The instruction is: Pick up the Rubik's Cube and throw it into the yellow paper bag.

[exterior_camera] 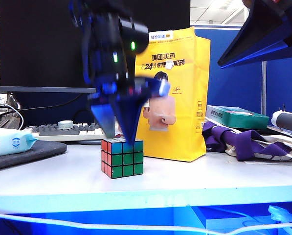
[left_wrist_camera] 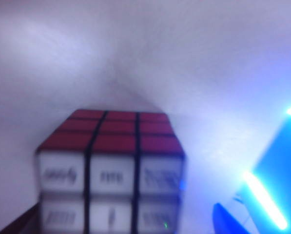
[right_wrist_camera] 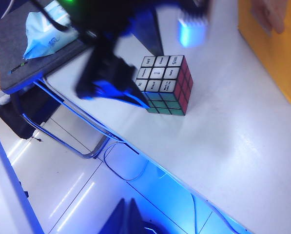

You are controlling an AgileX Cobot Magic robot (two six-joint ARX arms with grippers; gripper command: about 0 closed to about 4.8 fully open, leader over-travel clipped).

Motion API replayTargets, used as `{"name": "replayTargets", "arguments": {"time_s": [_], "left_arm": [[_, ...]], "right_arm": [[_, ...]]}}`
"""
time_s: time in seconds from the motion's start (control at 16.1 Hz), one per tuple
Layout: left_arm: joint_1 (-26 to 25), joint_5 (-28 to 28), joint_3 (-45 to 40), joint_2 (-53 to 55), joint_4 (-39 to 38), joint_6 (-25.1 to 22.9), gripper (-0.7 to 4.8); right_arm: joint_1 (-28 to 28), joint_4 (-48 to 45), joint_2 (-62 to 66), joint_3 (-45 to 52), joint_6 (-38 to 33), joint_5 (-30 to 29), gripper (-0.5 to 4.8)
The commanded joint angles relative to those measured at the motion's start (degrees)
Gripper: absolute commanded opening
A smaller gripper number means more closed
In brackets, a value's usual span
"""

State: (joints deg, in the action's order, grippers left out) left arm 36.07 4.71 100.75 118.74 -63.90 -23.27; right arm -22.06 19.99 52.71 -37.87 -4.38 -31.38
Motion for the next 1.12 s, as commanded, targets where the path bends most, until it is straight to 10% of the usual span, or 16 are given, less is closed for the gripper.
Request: {"name": "replayTargets", "arguments": {"time_s": [0.06, 0.31, 0.43, 1.12], "left_arm": [[-0.2, 0.1, 0.2, 3.0, 0.3, -0.5, 4.79], [0.2, 1.9, 0.2, 4.8, 1.3, -0.5, 4.79], [0.2, 1.9, 0.2, 4.8, 2.2, -1.0, -0.22], [-0.7, 1.7, 0.8, -16.4, 15.2, -0.7, -0.06]], "right_arm": [[-0.1, -0.5, -0.1, -0.3, 0.4, -0.7, -0.05], [-0.1, -0.2, -0.1, -0.3, 0.8, -0.7, -0.05], [-0.1, 0.0, -0.1, -0.3, 1.7, -0.2, -0.05], [0.0, -8.8, 0.7, -0.4, 3.1, 4.5, -0.05]]}}
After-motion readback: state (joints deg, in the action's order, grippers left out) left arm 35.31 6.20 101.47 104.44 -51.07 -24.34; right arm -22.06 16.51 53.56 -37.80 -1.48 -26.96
